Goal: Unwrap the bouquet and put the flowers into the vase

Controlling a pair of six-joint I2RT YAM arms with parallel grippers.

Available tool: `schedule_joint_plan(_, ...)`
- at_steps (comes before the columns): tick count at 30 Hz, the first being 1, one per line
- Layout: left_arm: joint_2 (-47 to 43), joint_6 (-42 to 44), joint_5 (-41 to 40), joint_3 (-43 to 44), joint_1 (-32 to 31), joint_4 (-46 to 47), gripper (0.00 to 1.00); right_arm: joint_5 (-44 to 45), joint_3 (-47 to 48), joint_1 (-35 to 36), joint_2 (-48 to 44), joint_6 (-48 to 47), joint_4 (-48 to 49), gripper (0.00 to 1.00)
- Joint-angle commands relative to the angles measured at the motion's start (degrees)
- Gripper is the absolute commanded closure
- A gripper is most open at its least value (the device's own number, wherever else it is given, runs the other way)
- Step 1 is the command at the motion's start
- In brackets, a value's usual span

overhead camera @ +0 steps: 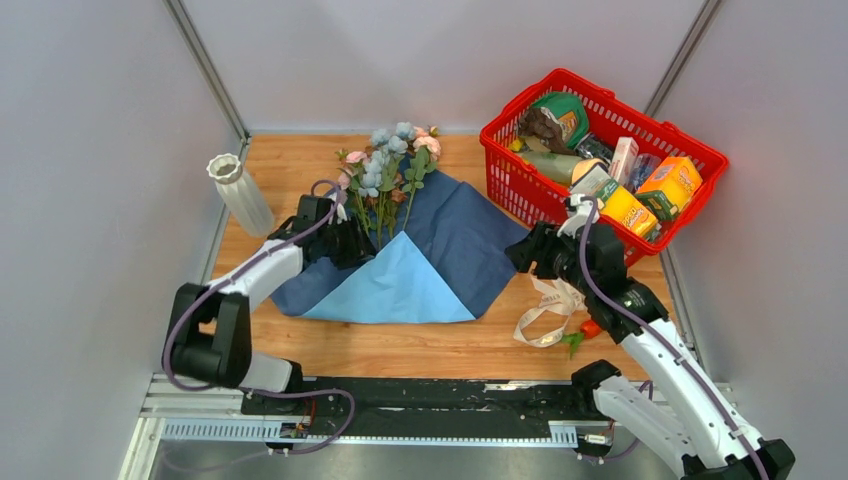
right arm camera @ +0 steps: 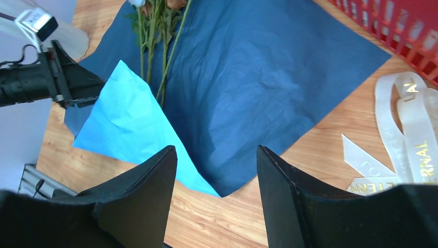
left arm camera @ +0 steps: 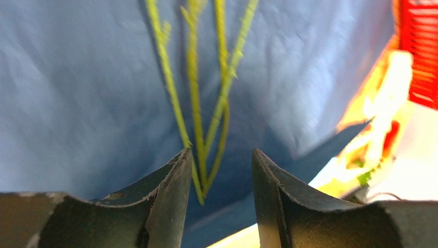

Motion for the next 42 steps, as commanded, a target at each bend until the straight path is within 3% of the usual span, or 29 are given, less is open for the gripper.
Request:
schedule_joint_plan(1, -13.5, -2.5, 7.1, -4.1, -2.0, 0.7, 0.46, -7.0, 2.9, 0.4, 0.9, -3.3, 3.9, 0.39)
schedule_joint_plan(6, -27.2, -4.2, 10.4, -11.9, -2.3, -2.9, 0.46, -15.0, 0.7, 0.4, 1.3, -3.0, 9.0, 0.37)
schedule_joint_plan(9, -34.6, -4.8, 11.2, -17.7, -2.5, -5.2, 0.46, -15.6, -1.6, 0.3, 2.3, -3.4, 9.1, 0.37)
schedule_joint_plan(17, -45.3, -7.8, 10.2, -23.5, -2.5, -11.4, 0.48, -22.6, -3.6, 2.3, 9.5, -1.5, 14.2, 0.42)
schedule_joint_plan(21, -46.9, -7.8, 10.3, -22.9, -2.4, -15.3, 0.51, -20.8, -2.1, 8.2, 14.2, 0.0, 16.8, 0.44)
schedule_joint_plan(28, -46.7, -8.2, 4.7, -17.7, -2.5, -17.5, 0.5, -20.8, 2.0, 24.7, 27.4, 5.7, 27.0, 0.47)
schedule_joint_plan(31, -44.4, -5.0, -2.3, -12.1, -2.4, -19.6, 0.5, -19.6, 4.0, 30.4, 32.5, 6.0, 31.7, 0.48)
schedule_joint_plan(37, -39.4, 2.3, -19.0, -0.6, -2.5, -21.5, 0.46, -17.9, 0.8, 32.3, 35.6, 7.7, 33.7, 0.5)
schedule_joint_plan(42, -34.5, 4.0, -19.9, 2.0, -2.4, -19.5, 0.45, -18.5, -7.2, 34.1, 33.3, 9.9, 38.1, 0.5)
